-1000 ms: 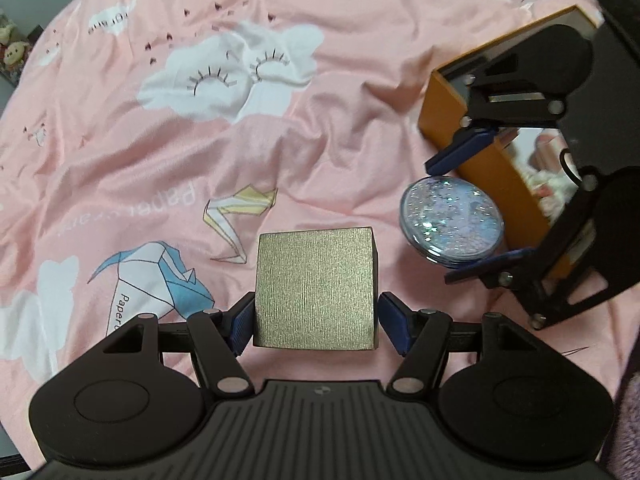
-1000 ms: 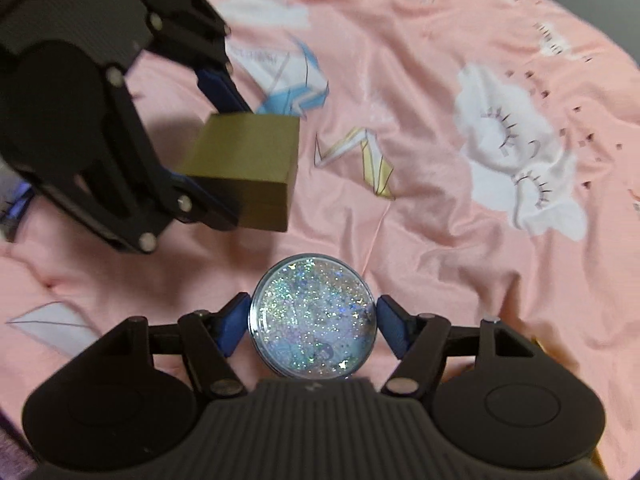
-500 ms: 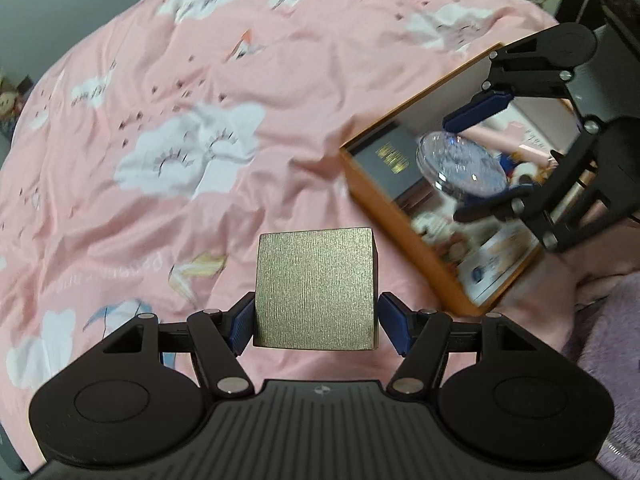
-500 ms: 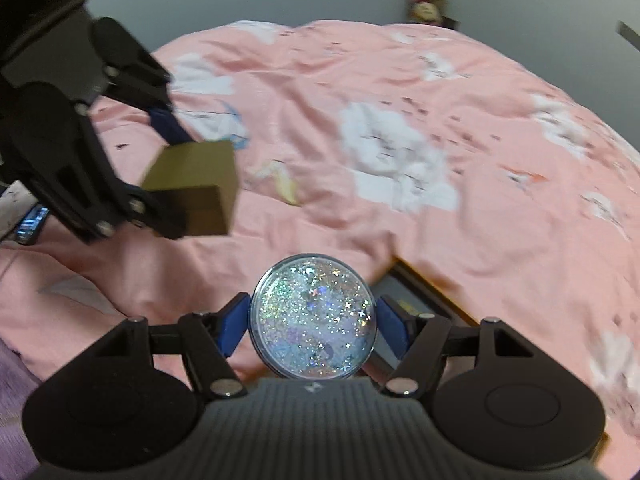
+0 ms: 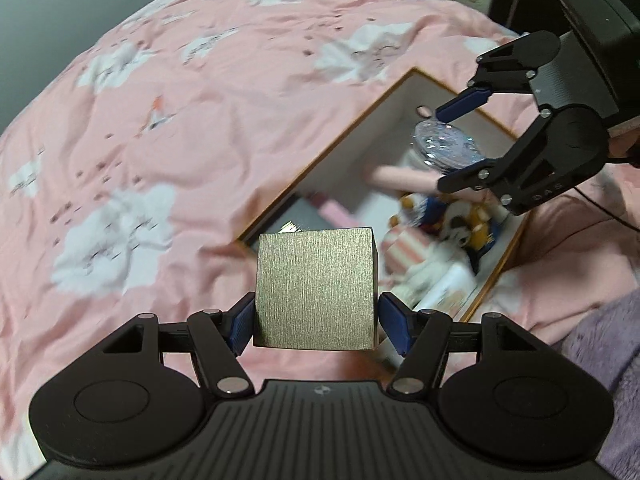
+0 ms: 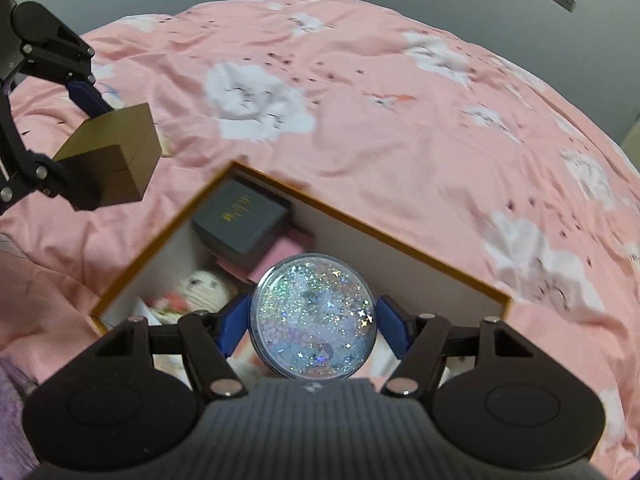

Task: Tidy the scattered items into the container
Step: 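Carry the tan cube box and glittery mirror over the box with both grippers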

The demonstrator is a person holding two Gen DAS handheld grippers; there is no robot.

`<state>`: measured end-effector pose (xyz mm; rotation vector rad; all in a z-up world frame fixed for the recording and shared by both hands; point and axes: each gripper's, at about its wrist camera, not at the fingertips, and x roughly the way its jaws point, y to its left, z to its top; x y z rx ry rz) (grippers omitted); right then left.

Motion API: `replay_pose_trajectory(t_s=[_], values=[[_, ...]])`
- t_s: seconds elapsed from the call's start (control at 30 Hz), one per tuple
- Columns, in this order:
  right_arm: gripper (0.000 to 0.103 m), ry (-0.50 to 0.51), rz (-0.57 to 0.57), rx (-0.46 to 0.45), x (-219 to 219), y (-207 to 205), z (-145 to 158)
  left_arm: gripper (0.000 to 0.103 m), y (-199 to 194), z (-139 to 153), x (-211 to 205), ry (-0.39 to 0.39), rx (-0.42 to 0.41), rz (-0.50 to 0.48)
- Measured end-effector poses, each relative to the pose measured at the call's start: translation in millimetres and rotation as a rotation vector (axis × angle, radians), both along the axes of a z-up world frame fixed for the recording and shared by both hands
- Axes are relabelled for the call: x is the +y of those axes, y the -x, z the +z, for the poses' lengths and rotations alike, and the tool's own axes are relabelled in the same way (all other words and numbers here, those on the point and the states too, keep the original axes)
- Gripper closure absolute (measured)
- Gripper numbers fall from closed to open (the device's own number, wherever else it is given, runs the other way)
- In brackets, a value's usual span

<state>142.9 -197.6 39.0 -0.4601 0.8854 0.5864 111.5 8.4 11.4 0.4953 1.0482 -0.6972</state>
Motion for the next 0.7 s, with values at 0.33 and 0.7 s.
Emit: replay_pose_trajectory(t_s=[0.33, 0.7], values=[[0.032, -0.037, -0.106, 0.027, -45.4, -13.8, -15.4, 0.028, -19.5, -34.4, -63.7, 0.059, 0.023, -0.107], [0.032, -0.048, -0.113, 0.052, -48.0, -27.8, -27.5, 0.028, -40.1, -87.9, -111.3, -0.052, -0.037, -0.274]])
